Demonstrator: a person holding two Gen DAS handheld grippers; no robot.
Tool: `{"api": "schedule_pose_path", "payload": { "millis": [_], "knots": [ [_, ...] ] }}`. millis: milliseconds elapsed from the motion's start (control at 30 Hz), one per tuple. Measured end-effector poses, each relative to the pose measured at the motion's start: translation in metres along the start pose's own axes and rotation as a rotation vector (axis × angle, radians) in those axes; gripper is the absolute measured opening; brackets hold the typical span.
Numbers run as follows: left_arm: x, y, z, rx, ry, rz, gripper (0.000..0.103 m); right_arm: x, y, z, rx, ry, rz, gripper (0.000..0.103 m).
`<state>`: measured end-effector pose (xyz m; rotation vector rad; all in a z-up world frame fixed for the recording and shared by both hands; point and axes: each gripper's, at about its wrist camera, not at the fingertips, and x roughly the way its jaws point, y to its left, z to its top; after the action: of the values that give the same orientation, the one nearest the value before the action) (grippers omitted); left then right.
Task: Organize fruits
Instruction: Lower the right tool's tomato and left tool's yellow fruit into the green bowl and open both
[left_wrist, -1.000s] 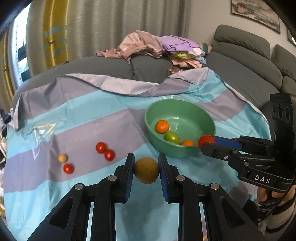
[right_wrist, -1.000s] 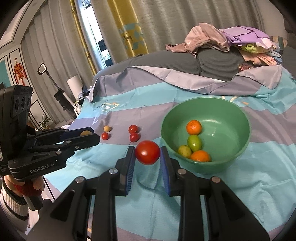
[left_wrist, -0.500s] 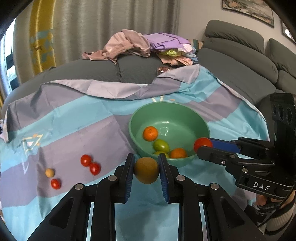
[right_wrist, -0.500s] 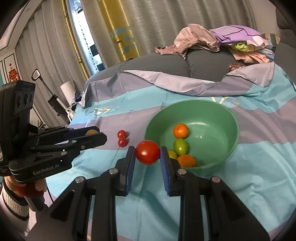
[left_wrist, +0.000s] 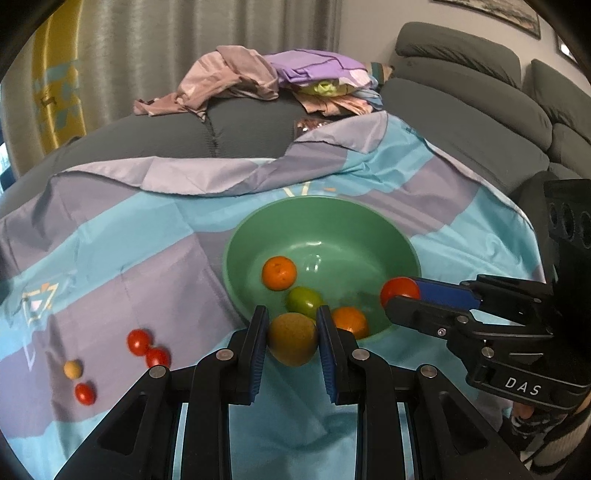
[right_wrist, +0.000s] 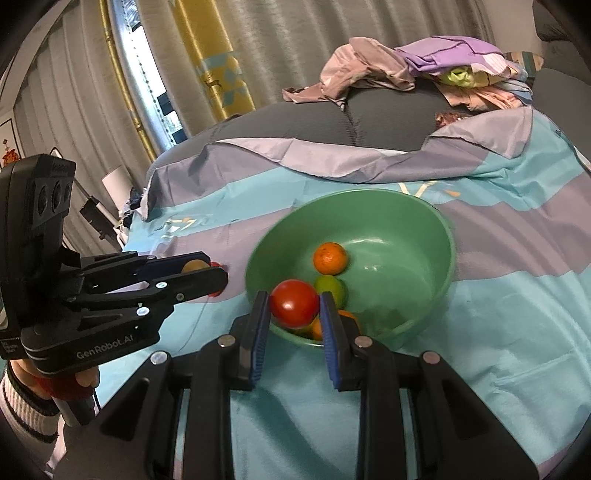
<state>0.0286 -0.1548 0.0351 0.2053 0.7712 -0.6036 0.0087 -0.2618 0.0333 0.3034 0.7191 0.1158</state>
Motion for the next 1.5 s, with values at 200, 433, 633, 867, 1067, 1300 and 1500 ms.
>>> {"api": "schedule_pose_path", "payload": {
  "millis": [200,433,633,867,1067,1300,1500],
  "knots": [
    [0.016,-0.003,0.006,0.017,0.014,-0.005,0.026,0.004,-0.009,0.002,0.008,0.003,-0.015,0.028],
    [0.031,-0.004,0.010,0.027,0.032,-0.008,0.026,0.013,-0.016,0.004,0.011,0.008,-0.020,0.028],
    [0.044,-0.005,0.016,0.036,0.044,-0.006,0.026,0.020,-0.021,0.008,0.006,0.013,-0.030,0.028],
    [0.058,-0.005,0.020,0.049,0.063,0.002,0.026,0.028,-0.024,0.015,-0.011,0.018,-0.056,0.028],
    [0.066,-0.005,0.023,0.064,0.075,0.007,0.026,0.034,-0.028,0.018,-0.009,0.023,-0.060,0.028],
    [0.078,-0.005,0.024,0.068,0.109,0.011,0.026,0.043,-0.032,0.022,-0.010,0.048,-0.080,0.028],
    [0.085,-0.006,0.025,0.067,0.133,0.018,0.026,0.048,-0.034,0.024,-0.007,0.064,-0.093,0.028]
  ]
}}
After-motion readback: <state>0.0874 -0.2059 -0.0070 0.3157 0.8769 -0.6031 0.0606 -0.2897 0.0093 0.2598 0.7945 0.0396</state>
